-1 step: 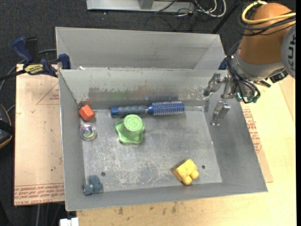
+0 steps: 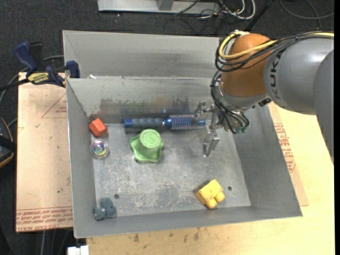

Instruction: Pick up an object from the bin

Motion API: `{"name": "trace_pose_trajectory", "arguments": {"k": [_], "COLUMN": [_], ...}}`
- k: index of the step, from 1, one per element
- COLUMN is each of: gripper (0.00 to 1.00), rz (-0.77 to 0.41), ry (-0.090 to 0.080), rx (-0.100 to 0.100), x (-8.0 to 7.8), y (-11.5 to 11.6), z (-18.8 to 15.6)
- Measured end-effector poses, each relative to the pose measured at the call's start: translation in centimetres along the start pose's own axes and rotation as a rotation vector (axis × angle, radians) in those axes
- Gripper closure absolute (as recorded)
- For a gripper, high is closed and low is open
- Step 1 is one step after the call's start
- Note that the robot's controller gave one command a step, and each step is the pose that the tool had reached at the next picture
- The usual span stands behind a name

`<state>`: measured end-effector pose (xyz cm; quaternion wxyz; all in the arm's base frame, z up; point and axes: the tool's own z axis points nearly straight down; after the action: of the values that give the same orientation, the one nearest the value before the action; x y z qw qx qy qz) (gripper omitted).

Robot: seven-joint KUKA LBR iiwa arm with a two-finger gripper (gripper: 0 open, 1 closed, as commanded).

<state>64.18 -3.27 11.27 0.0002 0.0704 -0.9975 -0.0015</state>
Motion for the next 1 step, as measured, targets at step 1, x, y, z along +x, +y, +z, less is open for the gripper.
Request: {"name": "trace_pose_trajectory", "arguments": {"k": [1], "gripper": [0.0], "rz": [0.1], "ry": [-0.026], "rx": [0.005], "x": [-1.22], "y": [0.31], "z": [0.42]}}
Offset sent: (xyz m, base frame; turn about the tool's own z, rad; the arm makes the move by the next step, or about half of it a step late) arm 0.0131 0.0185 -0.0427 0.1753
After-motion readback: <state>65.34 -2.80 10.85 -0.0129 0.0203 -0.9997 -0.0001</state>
